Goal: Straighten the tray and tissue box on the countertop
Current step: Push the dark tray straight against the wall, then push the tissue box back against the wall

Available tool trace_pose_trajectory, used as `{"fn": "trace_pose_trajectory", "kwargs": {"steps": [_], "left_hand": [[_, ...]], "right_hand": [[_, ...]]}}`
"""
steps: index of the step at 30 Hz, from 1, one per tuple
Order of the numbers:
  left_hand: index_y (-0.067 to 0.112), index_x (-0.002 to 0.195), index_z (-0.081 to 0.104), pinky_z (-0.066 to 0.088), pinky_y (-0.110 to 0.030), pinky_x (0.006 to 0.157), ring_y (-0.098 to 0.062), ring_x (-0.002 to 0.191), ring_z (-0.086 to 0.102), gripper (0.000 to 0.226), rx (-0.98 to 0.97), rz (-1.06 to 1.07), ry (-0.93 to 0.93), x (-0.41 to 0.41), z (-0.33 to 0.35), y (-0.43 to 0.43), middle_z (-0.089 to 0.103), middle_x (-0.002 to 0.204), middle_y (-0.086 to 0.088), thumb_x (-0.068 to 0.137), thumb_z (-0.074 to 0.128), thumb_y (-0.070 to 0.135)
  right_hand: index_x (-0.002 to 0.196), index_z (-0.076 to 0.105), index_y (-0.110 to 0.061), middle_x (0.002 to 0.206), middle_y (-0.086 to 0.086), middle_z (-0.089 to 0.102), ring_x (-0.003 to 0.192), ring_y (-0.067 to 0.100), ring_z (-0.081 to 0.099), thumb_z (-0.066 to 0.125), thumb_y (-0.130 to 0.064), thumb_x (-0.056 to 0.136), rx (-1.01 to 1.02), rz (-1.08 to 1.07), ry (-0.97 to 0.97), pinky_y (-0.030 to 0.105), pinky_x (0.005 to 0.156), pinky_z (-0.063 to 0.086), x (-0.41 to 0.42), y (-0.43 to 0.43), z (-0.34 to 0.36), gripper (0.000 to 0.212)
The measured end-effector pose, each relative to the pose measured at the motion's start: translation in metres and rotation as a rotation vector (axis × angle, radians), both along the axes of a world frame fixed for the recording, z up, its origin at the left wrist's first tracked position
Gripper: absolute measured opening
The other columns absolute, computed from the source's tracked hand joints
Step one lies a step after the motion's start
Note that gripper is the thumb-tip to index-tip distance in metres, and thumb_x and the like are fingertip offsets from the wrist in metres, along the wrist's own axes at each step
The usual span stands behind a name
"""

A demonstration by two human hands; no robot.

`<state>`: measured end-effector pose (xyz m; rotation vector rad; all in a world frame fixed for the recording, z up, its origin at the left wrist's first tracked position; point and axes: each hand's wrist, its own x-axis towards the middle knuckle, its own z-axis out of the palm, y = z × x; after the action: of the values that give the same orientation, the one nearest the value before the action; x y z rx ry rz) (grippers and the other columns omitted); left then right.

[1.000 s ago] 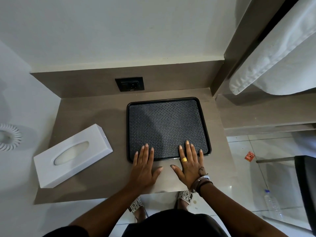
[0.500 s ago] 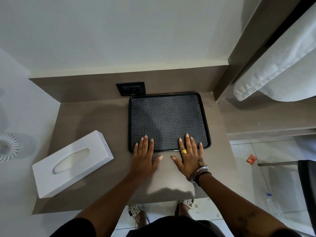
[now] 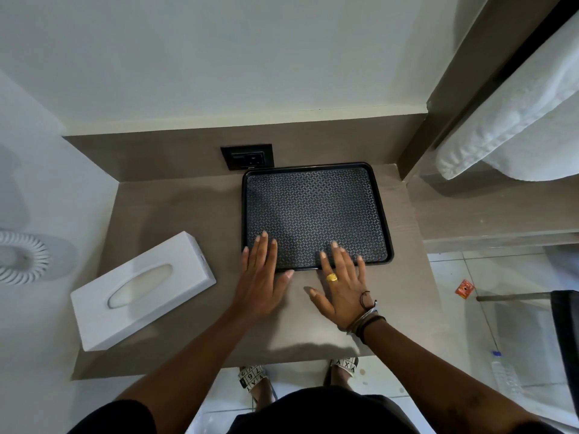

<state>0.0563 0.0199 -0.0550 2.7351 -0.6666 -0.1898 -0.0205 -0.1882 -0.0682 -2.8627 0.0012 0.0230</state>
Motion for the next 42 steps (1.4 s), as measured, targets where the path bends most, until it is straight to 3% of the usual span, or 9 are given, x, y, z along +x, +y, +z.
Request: {"fn": "trace_pose_trajectory", "kwargs": {"steps": [6, 13, 16, 18, 21, 26, 31, 38, 42], "left_hand": [[0.017, 0.157, 0.005, 0.007, -0.05, 0.122, -0.028, 0.154, 0.003, 0.1, -0.002, 0.008, -0.084, 0.031, 0.028, 0.084, 0.003, 0.166, -0.014, 0.083, 0.039, 0.076], [0.01, 0.155, 0.017, 0.007, -0.057, 0.121, -0.037, 0.152, 0.009, 0.134, 0.282, 0.012, 0.035, 0.048, 0.049, 0.218, 0.011, 0.165, -0.016, 0.057, 0.028, 0.1], [0.016, 0.157, -0.006, -0.005, -0.052, 0.122, -0.031, 0.153, -0.011, 0.152, 0.445, 0.032, 0.208, 0.051, 0.046, 0.259, -0.012, 0.166, -0.011, 0.038, 0.027, 0.106], [0.019, 0.155, -0.016, -0.004, -0.052, 0.123, -0.029, 0.153, -0.015, 0.159, 0.453, 0.064, 0.28, 0.053, 0.039, 0.274, -0.018, 0.165, -0.011, 0.033, 0.038, 0.105], [0.022, 0.154, -0.015, 0.007, -0.052, 0.122, -0.033, 0.152, 0.002, 0.155, 0.409, 0.084, 0.278, 0.054, 0.034, 0.28, -0.001, 0.165, -0.012, 0.037, 0.056, 0.096], [0.023, 0.154, 0.006, 0.023, -0.052, 0.118, -0.034, 0.141, 0.03, 0.142, 0.291, 0.137, 0.192, 0.052, 0.034, 0.275, 0.028, 0.155, -0.011, 0.042, 0.073, 0.08], [0.024, 0.153, 0.012, 0.027, -0.053, 0.115, -0.037, 0.141, 0.031, 0.138, 0.118, 0.39, 0.164, 0.063, 0.034, 0.264, 0.032, 0.153, -0.015, 0.044, 0.081, 0.074], [0.016, 0.152, 0.017, 0.021, -0.057, 0.114, -0.045, 0.137, 0.03, 0.131, 0.017, 0.823, 0.1, 0.117, 0.046, 0.234, 0.032, 0.147, -0.028, 0.051, 0.082, 0.068], [0.015, 0.153, 0.016, 0.021, -0.056, 0.116, -0.045, 0.139, 0.028, 0.131, 0.016, 0.936, 0.148, 0.13, 0.041, 0.225, 0.031, 0.149, -0.028, 0.052, 0.081, 0.069]], "right_hand": [[0.151, 0.031, -0.018, 0.15, 0.015, 0.04, 0.133, 0.037, 0.041, 0.045, -0.062, 0.091, 0.029, 0.34, 0.041, 0.056, 0.108, 0.033, -0.014, 0.066, 0.0, 0.076], [0.154, 0.022, -0.024, 0.163, 0.015, 0.013, 0.148, 0.039, 0.019, 0.042, -0.073, 0.084, -0.015, 0.427, 0.207, 0.065, 0.116, 0.012, -0.011, 0.135, -0.008, 0.088], [0.154, 0.023, -0.023, 0.164, 0.014, 0.012, 0.148, 0.039, 0.017, 0.038, -0.078, 0.082, -0.077, 0.396, 0.225, 0.065, 0.116, 0.01, -0.004, 0.156, -0.008, 0.092], [0.154, 0.023, -0.022, 0.164, 0.013, 0.012, 0.149, 0.038, 0.015, 0.033, -0.08, 0.082, -0.105, 0.362, 0.235, 0.065, 0.117, 0.011, 0.0, 0.163, -0.007, 0.093], [0.153, 0.026, -0.021, 0.164, 0.012, 0.015, 0.149, 0.037, 0.017, 0.03, -0.082, 0.082, -0.132, 0.325, 0.238, 0.066, 0.116, 0.015, 0.001, 0.168, -0.008, 0.094], [0.152, 0.029, -0.021, 0.163, 0.012, 0.02, 0.148, 0.037, 0.02, 0.032, -0.082, 0.081, -0.142, 0.323, 0.258, 0.067, 0.115, 0.02, 0.002, 0.17, -0.008, 0.095], [0.153, 0.025, -0.023, 0.164, 0.01, 0.016, 0.149, 0.035, 0.016, 0.03, -0.082, 0.082, -0.139, 0.31, 0.255, 0.065, 0.116, 0.016, 0.002, 0.17, -0.009, 0.093], [0.154, 0.024, -0.025, 0.165, 0.008, 0.014, 0.15, 0.033, 0.014, 0.033, -0.078, 0.083, -0.121, 0.302, 0.23, 0.063, 0.118, 0.014, 0.004, 0.169, -0.014, 0.089], [0.152, 0.03, -0.025, 0.163, 0.009, 0.022, 0.148, 0.035, 0.022, 0.038, -0.077, 0.081, -0.138, 0.311, 0.23, 0.063, 0.116, 0.019, 0.006, 0.168, -0.014, 0.088]]}}
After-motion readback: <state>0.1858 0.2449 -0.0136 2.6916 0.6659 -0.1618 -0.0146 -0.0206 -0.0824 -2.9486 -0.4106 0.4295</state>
